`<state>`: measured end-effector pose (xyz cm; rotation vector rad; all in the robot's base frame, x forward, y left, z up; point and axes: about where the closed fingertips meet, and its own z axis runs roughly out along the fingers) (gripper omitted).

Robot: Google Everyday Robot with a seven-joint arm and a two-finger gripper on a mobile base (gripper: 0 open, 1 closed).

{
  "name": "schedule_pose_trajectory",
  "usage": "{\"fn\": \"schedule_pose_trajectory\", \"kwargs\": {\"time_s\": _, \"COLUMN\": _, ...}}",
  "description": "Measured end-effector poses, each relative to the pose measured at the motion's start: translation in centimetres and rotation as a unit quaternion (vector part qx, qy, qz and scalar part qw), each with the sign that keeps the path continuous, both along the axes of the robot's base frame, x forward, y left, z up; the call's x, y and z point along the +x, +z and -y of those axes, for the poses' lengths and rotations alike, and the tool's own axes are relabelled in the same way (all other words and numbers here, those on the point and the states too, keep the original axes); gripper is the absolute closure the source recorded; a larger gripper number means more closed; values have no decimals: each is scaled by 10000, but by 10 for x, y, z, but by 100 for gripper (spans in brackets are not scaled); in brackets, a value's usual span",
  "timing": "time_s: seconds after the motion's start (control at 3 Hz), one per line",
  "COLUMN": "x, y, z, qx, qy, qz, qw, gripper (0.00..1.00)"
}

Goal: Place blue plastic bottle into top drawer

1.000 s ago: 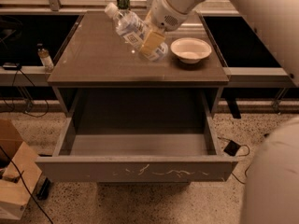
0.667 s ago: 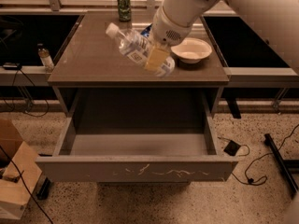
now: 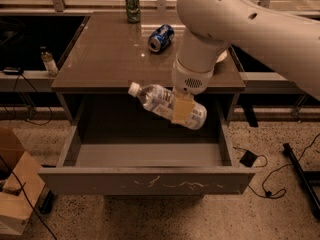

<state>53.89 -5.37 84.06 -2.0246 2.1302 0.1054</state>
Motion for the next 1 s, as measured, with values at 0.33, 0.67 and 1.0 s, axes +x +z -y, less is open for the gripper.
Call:
{"fn": "schedule_pose_trajectory", "kwargs": {"time_s": 0.33, "x": -9, "y": -33, "z": 12, "qx": -520, "qy": 314, "qz": -299, "qw": 9977, "gripper": 100}}
{"fn": "schedule_pose_trajectory", "kwargs": {"time_s": 0.67, "x": 11, "y": -61, "z": 18, "qx": -746, "qy": 508, "qz": -254, "qw": 9956, "gripper": 100}}
{"fn": "schedule_pose_trajectory", "kwargs": {"time_s": 1.0, "x": 13, "y": -65, "z": 17, "qx": -780, "qy": 548, "qz": -274, "qw": 9951, "gripper": 100}}
